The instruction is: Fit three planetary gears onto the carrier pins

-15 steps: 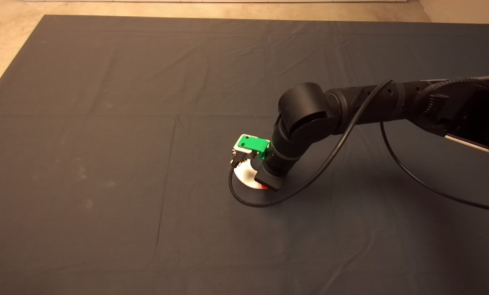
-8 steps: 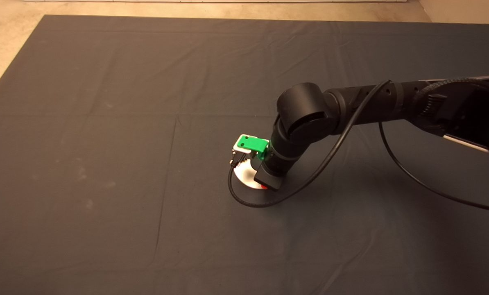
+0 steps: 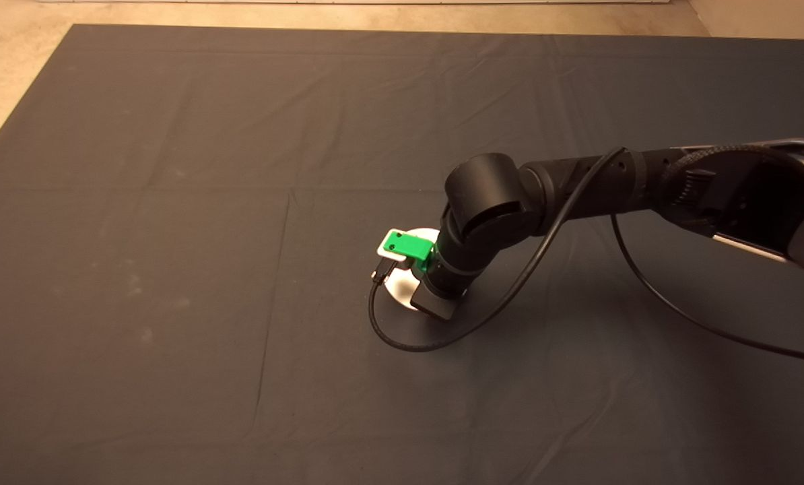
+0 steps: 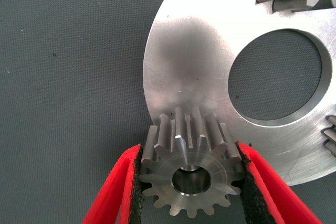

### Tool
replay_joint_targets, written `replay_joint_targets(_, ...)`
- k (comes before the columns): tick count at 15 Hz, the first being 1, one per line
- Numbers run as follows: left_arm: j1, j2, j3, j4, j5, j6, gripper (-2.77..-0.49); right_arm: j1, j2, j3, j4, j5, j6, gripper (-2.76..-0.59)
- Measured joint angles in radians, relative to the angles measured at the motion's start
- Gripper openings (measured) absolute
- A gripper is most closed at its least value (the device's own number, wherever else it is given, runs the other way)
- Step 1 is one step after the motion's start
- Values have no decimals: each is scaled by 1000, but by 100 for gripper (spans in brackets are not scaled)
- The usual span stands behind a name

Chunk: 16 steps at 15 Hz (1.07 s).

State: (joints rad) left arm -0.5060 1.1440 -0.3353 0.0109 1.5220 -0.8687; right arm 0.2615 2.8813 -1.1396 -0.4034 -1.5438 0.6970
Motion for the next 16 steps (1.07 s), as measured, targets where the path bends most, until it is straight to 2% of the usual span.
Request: replay_joint_targets(16, 0, 0, 0, 0, 0, 0, -180, 2, 0, 0, 0, 1, 0, -223)
